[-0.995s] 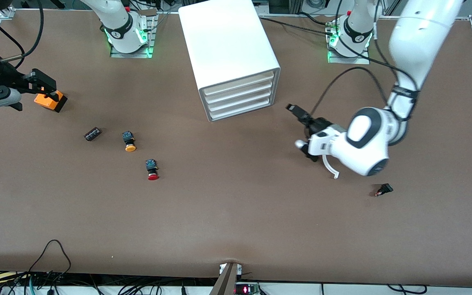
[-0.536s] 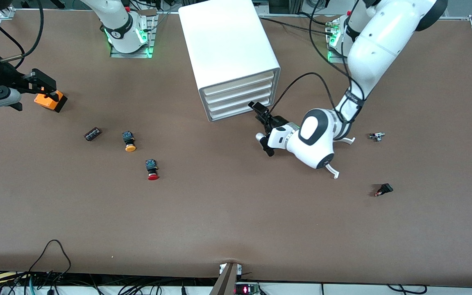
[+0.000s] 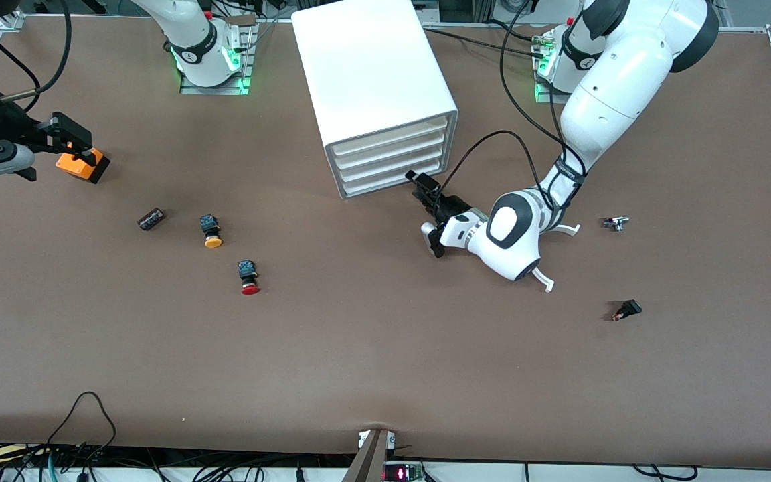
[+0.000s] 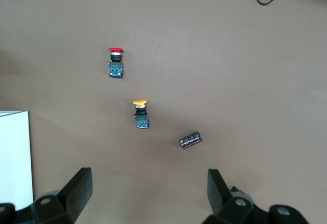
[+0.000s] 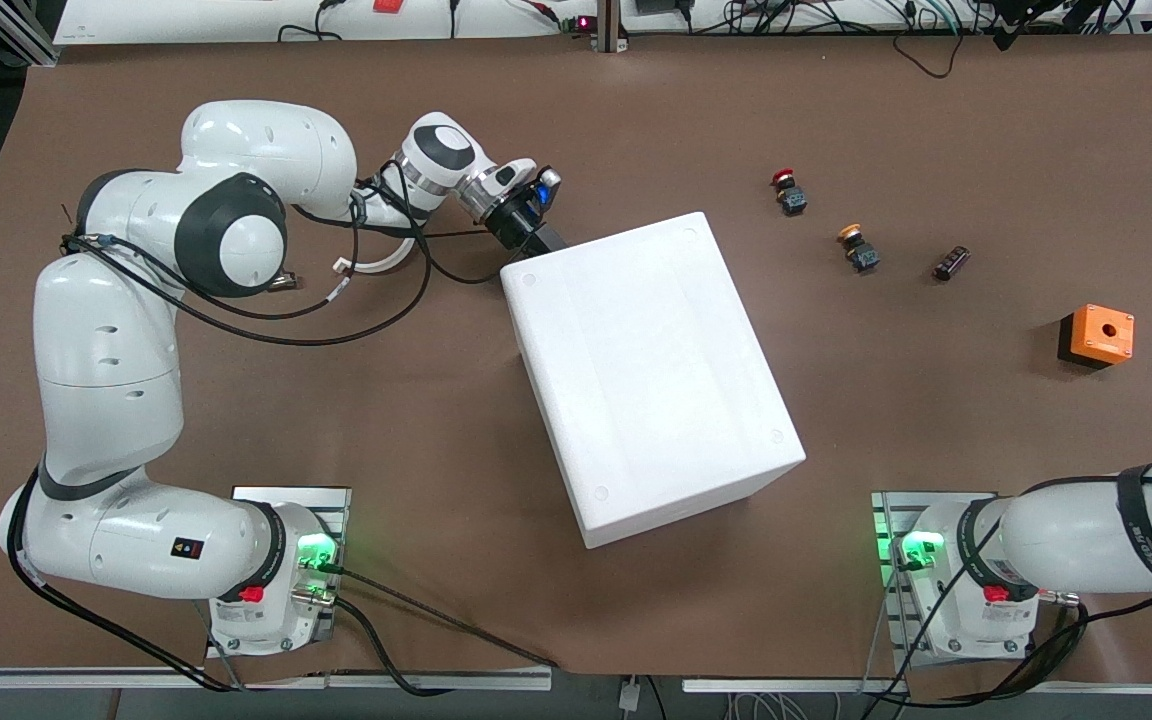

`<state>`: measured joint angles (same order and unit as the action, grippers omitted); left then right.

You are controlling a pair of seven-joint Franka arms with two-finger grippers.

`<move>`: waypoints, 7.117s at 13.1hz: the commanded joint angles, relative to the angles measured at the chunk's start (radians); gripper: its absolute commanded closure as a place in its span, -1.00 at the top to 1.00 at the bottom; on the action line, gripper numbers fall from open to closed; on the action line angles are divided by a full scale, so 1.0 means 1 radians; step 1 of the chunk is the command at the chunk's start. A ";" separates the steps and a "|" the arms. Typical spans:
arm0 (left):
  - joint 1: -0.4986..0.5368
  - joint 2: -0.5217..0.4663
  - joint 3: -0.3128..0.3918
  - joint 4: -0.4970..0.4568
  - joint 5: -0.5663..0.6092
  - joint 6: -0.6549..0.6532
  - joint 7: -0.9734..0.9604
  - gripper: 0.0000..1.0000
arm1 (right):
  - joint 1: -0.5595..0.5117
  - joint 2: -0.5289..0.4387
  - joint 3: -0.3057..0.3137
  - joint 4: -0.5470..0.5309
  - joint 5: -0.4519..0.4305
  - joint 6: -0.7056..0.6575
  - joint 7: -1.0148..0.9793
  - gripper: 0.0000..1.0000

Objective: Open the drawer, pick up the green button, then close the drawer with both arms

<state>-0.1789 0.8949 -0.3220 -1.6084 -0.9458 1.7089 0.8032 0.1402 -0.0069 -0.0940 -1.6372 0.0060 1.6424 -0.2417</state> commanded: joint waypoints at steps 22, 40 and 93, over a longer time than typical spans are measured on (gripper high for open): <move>0.030 0.032 0.004 -0.067 -0.312 0.124 0.017 -0.95 | -0.007 0.057 0.007 0.046 0.014 0.010 0.010 1.00; 0.142 -0.117 0.127 -0.057 -0.135 0.265 -0.002 1.00 | 0.273 0.205 0.010 0.057 0.020 -0.013 0.004 1.00; -0.217 -0.179 0.146 0.084 1.012 0.503 -1.774 1.00 | 0.461 0.578 -0.004 0.421 0.177 0.077 0.381 -1.00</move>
<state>-0.3357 0.6779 -0.1852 -1.5322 0.0765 2.1462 -0.8984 0.6523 0.6069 -0.1078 -1.2105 0.1627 1.7602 0.2520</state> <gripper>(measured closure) 0.000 0.670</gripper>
